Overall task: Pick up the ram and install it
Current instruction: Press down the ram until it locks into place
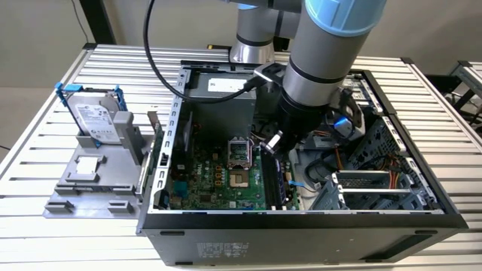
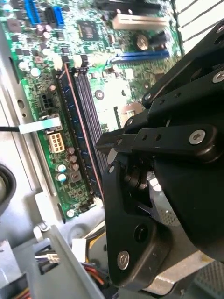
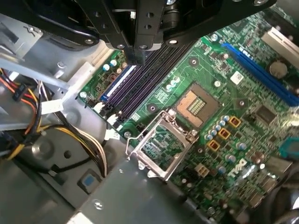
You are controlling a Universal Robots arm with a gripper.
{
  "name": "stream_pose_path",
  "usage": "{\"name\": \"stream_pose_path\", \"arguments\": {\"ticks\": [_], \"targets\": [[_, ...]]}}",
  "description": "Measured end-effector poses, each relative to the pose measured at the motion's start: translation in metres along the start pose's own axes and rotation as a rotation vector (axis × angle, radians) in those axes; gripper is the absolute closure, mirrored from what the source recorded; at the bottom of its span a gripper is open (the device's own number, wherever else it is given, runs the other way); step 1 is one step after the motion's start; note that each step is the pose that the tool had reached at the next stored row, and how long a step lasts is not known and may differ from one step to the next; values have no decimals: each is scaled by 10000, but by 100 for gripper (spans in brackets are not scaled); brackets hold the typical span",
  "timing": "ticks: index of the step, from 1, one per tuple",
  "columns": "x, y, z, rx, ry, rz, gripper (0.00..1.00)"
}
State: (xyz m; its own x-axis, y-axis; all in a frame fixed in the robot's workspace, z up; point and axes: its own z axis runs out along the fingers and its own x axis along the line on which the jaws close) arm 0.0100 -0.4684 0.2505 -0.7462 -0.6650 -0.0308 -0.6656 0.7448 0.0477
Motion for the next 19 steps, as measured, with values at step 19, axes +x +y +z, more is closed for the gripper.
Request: {"name": "stream_pose_path", "arguments": {"ticks": [19], "targets": [[-25, -22, -2, -45, 86, -2383, 100]]}}
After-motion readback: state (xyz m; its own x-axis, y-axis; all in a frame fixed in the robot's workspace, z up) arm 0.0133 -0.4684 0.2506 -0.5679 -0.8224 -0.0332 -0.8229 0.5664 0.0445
